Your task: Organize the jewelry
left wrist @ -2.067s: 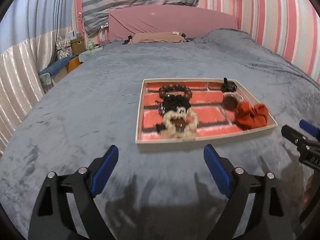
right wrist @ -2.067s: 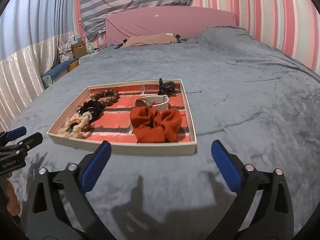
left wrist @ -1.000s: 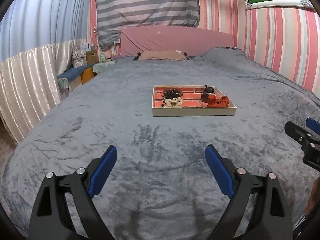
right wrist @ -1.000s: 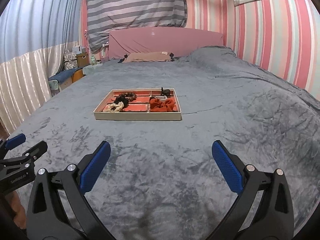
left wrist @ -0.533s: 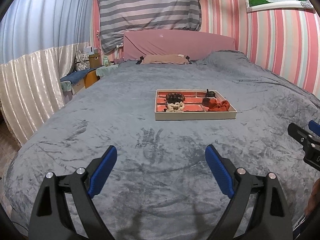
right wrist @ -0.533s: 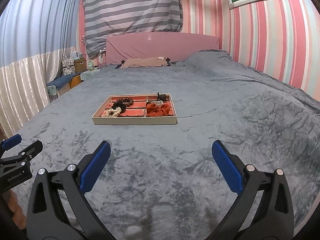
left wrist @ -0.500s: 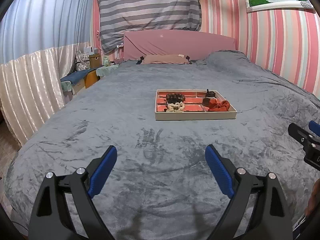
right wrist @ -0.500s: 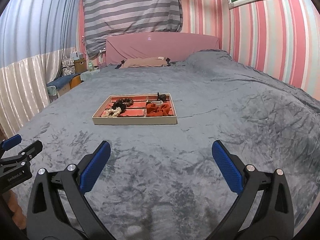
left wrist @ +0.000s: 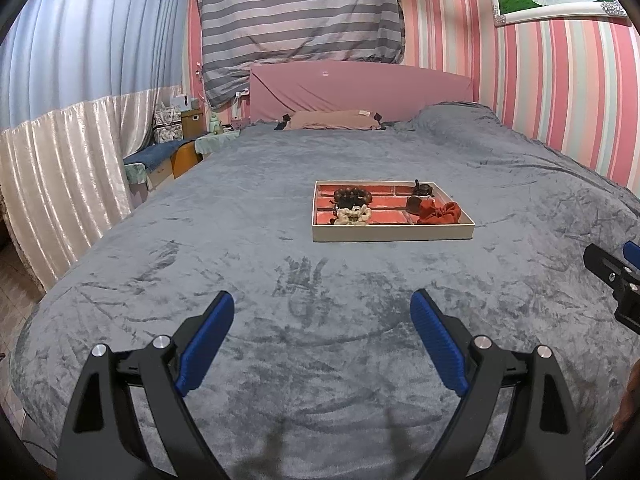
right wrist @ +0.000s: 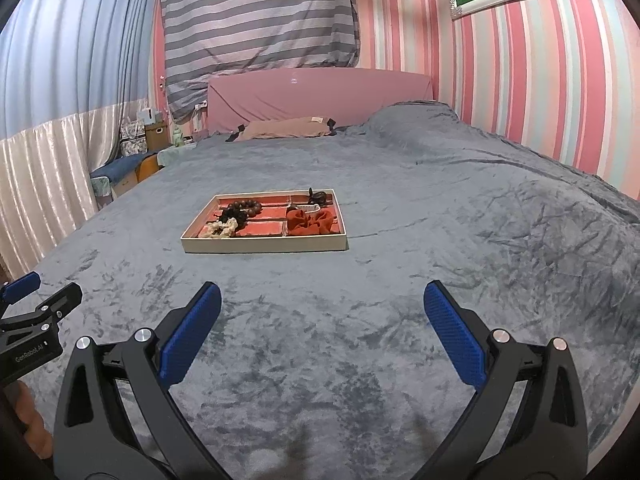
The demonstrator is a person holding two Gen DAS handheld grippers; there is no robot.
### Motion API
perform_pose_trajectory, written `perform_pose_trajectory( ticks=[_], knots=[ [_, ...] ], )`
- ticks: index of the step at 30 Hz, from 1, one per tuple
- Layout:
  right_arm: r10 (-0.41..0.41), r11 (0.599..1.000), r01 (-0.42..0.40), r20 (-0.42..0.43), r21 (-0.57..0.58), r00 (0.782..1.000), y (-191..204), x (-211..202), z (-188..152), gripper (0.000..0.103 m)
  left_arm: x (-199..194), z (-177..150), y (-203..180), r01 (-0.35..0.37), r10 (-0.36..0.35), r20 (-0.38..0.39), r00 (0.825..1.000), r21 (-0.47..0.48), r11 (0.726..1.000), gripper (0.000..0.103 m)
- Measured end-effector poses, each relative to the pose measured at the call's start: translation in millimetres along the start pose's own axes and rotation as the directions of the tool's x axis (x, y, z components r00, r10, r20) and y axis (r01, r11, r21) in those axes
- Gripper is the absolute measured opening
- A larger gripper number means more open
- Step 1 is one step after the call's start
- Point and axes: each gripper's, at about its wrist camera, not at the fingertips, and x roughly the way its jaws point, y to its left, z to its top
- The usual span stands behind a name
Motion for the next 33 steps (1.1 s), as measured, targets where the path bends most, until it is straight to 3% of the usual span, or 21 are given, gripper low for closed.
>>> perform_pose_trajectory(
  ticks=[33],
  knots=[
    [0.0, 1.0, 0.0, -0.004, -0.007, 1.0, -0.5, -0.1, 0.5, 0.099, 0.4, 2.4, 4.9, -0.001, 0.001, 0.0, 1.0, -0.014, 1.0, 0.088]
  ],
)
